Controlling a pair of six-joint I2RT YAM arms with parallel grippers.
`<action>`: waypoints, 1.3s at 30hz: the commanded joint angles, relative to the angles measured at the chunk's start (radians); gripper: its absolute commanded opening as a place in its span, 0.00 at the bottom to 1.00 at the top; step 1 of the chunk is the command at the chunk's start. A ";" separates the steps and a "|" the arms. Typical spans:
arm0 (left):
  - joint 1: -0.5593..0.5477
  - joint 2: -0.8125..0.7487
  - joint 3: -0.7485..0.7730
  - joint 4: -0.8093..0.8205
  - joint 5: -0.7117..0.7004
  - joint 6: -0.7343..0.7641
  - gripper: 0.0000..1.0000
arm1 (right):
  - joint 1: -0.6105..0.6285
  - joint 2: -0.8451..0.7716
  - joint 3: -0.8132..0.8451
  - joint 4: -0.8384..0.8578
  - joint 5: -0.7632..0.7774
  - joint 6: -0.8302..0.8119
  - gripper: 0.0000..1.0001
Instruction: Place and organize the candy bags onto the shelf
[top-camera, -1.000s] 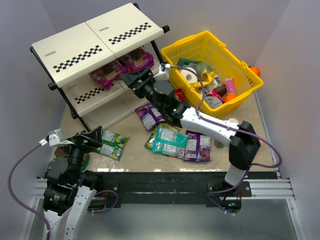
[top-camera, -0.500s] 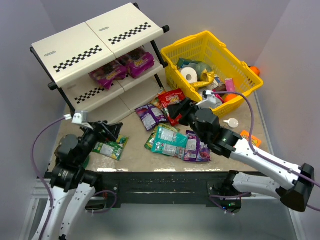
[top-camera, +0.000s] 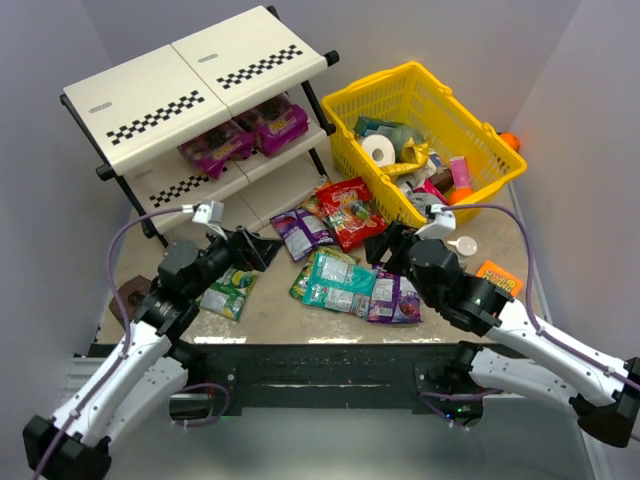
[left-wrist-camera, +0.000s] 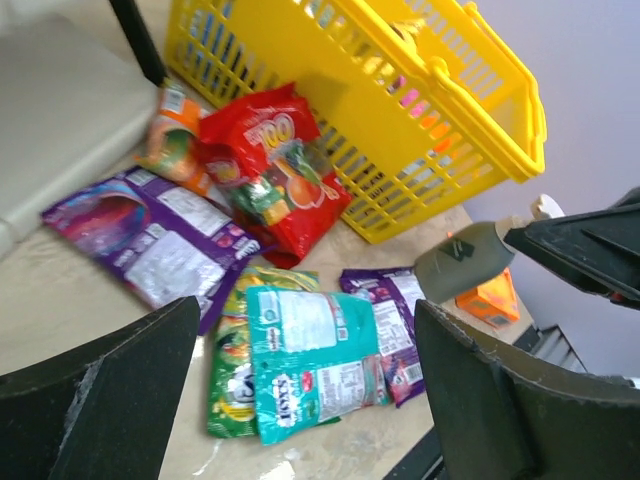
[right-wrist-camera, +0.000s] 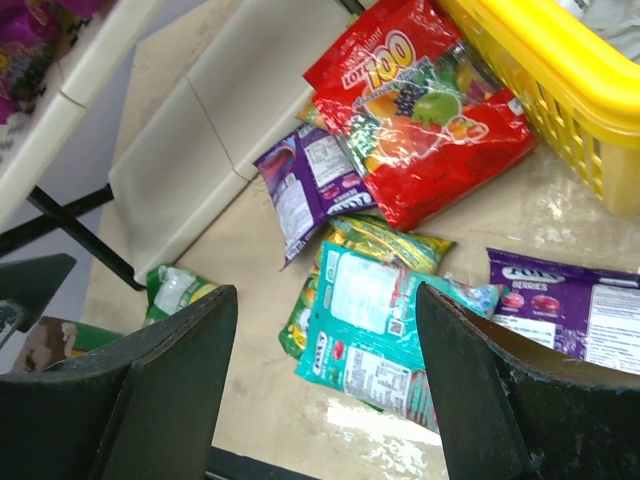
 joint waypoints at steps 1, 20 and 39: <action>-0.199 0.152 0.073 0.129 -0.195 0.000 0.93 | -0.003 -0.038 0.001 -0.051 0.056 -0.007 0.76; -0.514 0.805 0.219 0.478 -0.622 -0.098 0.88 | -0.003 -0.165 -0.030 -0.154 0.108 0.042 0.76; -0.393 1.118 0.294 0.700 -0.507 -0.118 0.71 | -0.003 -0.206 -0.042 -0.197 0.059 0.048 0.75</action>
